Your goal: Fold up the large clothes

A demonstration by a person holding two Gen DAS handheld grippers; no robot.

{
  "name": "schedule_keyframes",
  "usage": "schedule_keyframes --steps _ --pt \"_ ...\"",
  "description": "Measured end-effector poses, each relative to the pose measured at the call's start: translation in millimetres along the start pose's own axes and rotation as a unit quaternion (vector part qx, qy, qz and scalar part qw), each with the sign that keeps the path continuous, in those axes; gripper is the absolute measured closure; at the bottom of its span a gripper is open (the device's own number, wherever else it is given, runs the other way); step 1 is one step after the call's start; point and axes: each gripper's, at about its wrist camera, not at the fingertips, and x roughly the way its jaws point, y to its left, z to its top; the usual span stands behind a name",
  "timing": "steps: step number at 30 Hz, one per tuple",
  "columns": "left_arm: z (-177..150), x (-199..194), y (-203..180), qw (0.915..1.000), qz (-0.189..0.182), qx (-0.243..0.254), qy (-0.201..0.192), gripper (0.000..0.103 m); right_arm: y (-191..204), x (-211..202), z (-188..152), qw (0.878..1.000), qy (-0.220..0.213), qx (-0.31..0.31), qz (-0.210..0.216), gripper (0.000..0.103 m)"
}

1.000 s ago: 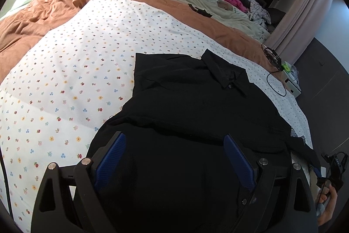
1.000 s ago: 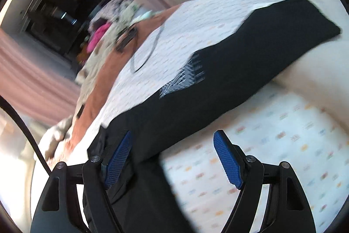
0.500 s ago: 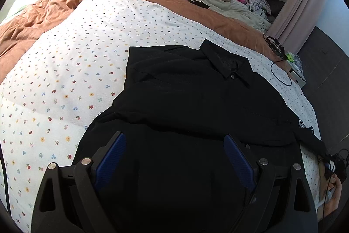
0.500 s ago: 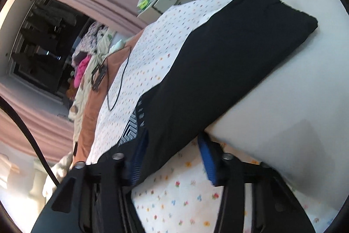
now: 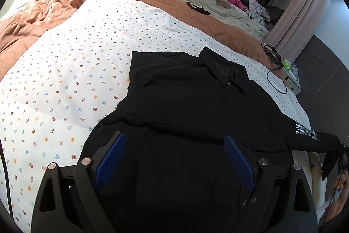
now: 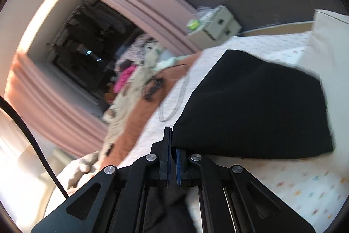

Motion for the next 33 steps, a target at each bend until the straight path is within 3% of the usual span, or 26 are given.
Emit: schedule_keyframes --steps 7,13,21,24,28,31,32,33 --pt "4 -17 7 0.9998 -0.009 -0.004 -0.015 0.01 86 0 -42 0.996 0.022 -0.044 0.068 0.103" --pt "6 -25 11 0.9995 -0.02 -0.012 -0.021 0.01 137 19 -81 0.991 0.057 -0.071 0.093 0.103" --pt "9 -25 22 0.9988 -0.037 -0.028 -0.018 0.01 153 50 -104 0.986 0.104 -0.074 0.106 0.103" --pt "11 -25 29 0.9984 -0.037 -0.039 -0.018 0.01 160 82 -110 0.984 0.12 -0.08 0.108 0.103" --pt "12 -21 35 0.9978 -0.036 -0.054 -0.015 0.01 162 150 -119 0.977 0.161 -0.11 0.088 0.103" --pt "12 -17 32 0.9981 -0.032 -0.051 -0.012 0.01 166 187 -148 0.962 0.23 -0.136 0.056 0.101" --pt "12 -16 30 0.9984 -0.03 -0.047 -0.012 0.01 162 198 -158 0.955 0.261 -0.131 0.044 0.097" --pt "13 -15 29 0.9986 -0.028 -0.044 -0.011 0.01 153 209 -167 0.948 0.294 -0.117 0.036 0.083"
